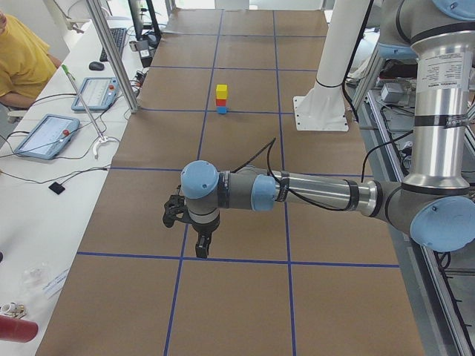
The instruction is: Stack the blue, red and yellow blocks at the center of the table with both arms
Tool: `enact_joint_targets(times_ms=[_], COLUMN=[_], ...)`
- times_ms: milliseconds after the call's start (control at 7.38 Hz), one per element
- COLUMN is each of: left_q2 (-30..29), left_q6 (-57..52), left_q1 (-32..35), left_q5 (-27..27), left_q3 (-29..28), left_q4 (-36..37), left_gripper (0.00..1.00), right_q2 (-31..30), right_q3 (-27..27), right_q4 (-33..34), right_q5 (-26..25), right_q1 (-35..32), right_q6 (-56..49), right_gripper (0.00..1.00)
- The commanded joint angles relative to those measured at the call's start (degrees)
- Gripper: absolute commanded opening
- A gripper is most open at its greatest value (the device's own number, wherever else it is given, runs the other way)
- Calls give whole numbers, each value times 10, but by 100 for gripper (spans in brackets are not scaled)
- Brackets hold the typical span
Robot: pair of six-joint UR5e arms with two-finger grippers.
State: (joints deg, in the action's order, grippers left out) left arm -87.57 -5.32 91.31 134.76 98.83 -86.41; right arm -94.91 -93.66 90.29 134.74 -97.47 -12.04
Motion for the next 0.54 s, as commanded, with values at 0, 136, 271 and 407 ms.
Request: enact_joint_targets(times_ms=[0, 136, 271, 407], left_q2=[6, 11, 11, 11], left_q6=[0, 0, 0, 0], left_q1=[0, -1, -1, -1], left_q5=[0, 1, 1, 1], left_q3=[0, 0, 0, -2], left_q4=[-2, -3, -3, -3], left_gripper=[100, 100, 100, 100], right_q2=[-1, 0, -1, 0], right_q3=[1, 1, 2, 3], right_q4=[1, 1, 1, 1], right_q5=[0, 1, 1, 1], right_q1=[1, 1, 1, 1], right_q6=[1, 1, 1, 1], right_gripper=[100, 100, 100, 100])
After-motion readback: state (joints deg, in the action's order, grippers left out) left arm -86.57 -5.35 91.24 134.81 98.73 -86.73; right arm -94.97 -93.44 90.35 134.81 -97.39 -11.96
